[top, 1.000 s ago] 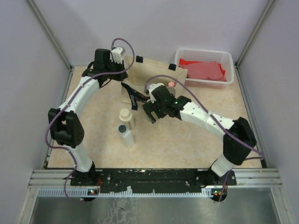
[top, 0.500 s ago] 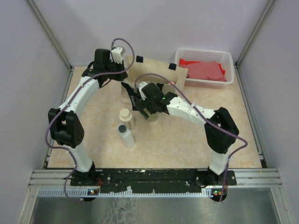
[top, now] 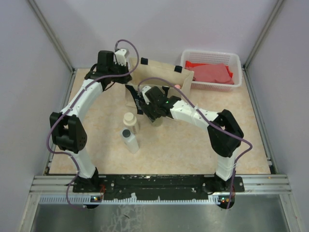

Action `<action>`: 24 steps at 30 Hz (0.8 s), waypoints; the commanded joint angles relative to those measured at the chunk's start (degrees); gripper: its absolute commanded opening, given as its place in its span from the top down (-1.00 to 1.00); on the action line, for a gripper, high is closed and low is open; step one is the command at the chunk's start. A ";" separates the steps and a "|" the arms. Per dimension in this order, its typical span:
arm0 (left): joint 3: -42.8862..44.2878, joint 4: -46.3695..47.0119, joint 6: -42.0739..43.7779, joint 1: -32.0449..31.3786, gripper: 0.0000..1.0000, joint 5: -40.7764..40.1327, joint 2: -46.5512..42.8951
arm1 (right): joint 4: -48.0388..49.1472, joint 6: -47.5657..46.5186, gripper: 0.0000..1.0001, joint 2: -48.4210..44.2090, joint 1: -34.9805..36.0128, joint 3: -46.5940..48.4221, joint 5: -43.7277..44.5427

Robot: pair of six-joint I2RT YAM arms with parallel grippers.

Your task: Place the personal care products into the canvas bag

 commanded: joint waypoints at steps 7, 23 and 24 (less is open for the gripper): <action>0.90 2.28 -0.17 0.00 1.00 0.33 -0.52 | 1.00 0.63 0.70 -3.12 0.38 0.27 1.06; -0.28 2.63 0.26 0.02 1.00 0.26 -1.59 | -10.65 5.45 1.00 -22.52 0.41 0.25 -3.88; -0.19 2.71 0.24 0.07 1.00 0.52 -1.50 | -10.46 5.45 1.00 -24.16 0.34 0.05 -3.93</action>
